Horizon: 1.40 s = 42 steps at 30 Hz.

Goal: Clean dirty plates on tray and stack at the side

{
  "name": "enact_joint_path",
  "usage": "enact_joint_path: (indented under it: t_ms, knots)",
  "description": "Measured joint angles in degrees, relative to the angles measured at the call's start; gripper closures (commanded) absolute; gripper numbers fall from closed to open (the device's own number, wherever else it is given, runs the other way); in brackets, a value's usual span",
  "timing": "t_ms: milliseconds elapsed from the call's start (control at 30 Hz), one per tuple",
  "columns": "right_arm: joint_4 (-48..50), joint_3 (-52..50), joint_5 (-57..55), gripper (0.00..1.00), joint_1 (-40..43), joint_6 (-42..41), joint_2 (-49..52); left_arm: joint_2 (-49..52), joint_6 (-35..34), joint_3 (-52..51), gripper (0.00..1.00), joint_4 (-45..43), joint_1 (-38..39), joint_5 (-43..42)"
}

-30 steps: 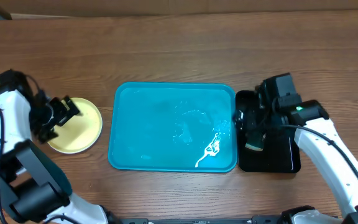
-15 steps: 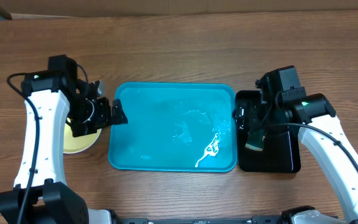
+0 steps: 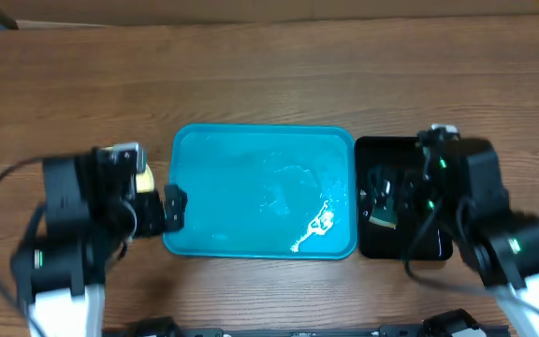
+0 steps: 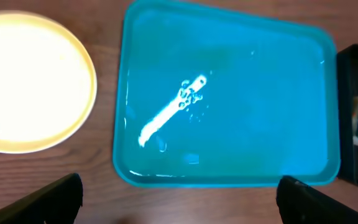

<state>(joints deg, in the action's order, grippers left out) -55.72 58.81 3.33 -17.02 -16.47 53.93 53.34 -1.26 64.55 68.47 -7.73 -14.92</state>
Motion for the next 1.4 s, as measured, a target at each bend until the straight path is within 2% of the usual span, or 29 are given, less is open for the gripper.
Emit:
enact_joint_path:
  t_ms: [133, 300, 1100, 1267, 1400]
  knots:
    - [-2.49, -2.47, -1.33, 0.00, -0.70, -0.94, -9.01, -10.27, -0.11, -3.52, 0.00, -1.01, 0.00, 0.09]
    - [-6.51, -3.02, -2.27, 0.00, -0.72, -1.86, -14.93, -16.98, -0.42, -3.87, 0.00, -1.16, 0.00, 0.15]
    - [-8.15, -3.10, -2.71, 0.00, -0.72, -2.38, -15.56, -17.66, -0.48, -4.11, 0.00, 0.72, 0.00, 0.15]
    - [-1.90, -4.02, -6.45, 0.00, -0.02, -1.66, -17.07, -17.66, -0.48, -4.11, 0.00, 0.72, 0.00, 0.17]
    - [8.26, -6.78, -8.26, 0.00, 3.54, 1.18, -21.57, -17.66, -0.48, -4.11, 0.00, 0.72, 0.00, 0.17]
